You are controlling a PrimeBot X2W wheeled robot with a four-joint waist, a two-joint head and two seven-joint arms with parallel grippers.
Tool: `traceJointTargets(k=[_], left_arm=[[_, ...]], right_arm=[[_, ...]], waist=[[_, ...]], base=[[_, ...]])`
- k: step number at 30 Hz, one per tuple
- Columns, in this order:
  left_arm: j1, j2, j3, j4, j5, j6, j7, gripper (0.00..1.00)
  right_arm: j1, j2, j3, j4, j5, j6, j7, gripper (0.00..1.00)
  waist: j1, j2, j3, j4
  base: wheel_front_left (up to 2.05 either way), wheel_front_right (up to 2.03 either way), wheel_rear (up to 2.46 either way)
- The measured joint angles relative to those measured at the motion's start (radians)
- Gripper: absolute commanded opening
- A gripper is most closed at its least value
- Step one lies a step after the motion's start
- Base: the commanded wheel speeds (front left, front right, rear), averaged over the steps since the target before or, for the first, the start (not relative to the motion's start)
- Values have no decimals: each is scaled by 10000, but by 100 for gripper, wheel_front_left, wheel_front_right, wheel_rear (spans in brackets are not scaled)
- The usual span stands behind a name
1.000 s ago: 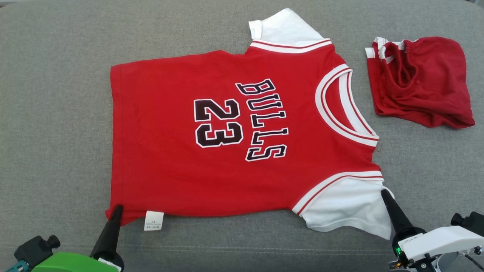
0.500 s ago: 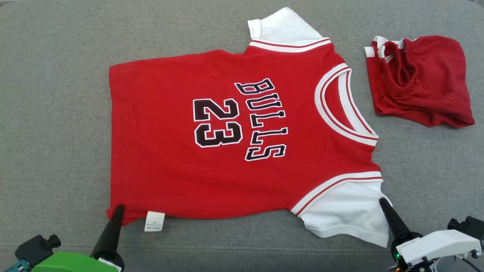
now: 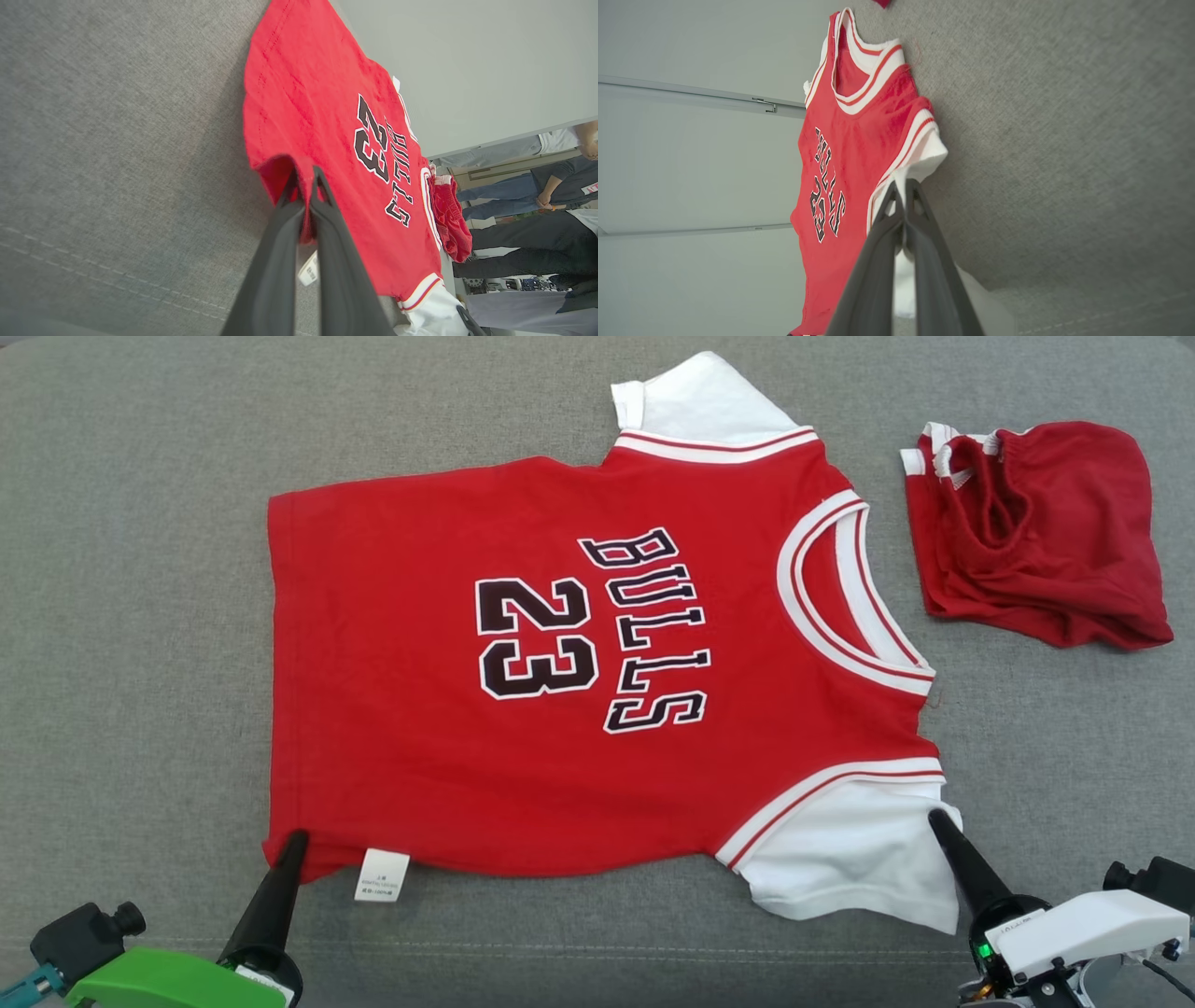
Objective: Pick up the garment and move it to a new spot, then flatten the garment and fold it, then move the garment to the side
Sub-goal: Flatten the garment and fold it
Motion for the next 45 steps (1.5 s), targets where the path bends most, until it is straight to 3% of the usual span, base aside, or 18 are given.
traceJointTargets(k=[10, 13, 17, 28, 33, 36, 38, 39, 45], left_arm=[[35, 29, -79, -109, -148, 0, 100, 0], [37, 25, -77, -107, -161, 0, 100, 0], [38, 21, -54, -104, -163, 12, 100, 0], [66, 6, -44, -107, -234, 13, 100, 0], [68, 4, -40, -151, -234, 15, 100, 0], [68, 4, -38, -163, -234, 15, 100, 0], [68, 4, -38, -171, -234, 17, 100, 0], [69, 4, -35, -174, -234, 17, 100, 0], [70, 2, -29, -198, -234, 17, 100, 0]], right_arm=[[-3, -251, 0, 464, 4, -10, 232, 0], [-2, -259, 17, 604, 2, -10, 267, 8], [-2, -265, 40, 752, 2, -10, 309, 31], [8, -251, 159, 1114, 38, 4, 512, 42], [63, -249, 320, 1258, 107, 27, 644, 42], [77, -253, 445, 1317, 107, 92, 734, 36], [81, -259, 520, 1350, 107, 107, 815, 17], [90, -261, 579, 1365, 107, 144, 880, 0], [207, -267, 740, 1204, 378, 520, 1150, 0]], waist=[[0, 0, 32, -68], [0, 0, 44, -66], [0, 0, 46, -44], [0, 0, 0, 35], [0, 0, 30, 41], [0, 0, 59, 40], [0, 0, 74, 36], [0, 0, 80, 33], [0, 0, 77, 9]], base=[[0, 0, 0], [0, 0, 0], [0, 0, 0], [0, 0, 0], [0, 0, 0], [0, 0, 0], [0, 0, 0], [0, 0, 0], [0, 0, 0]])
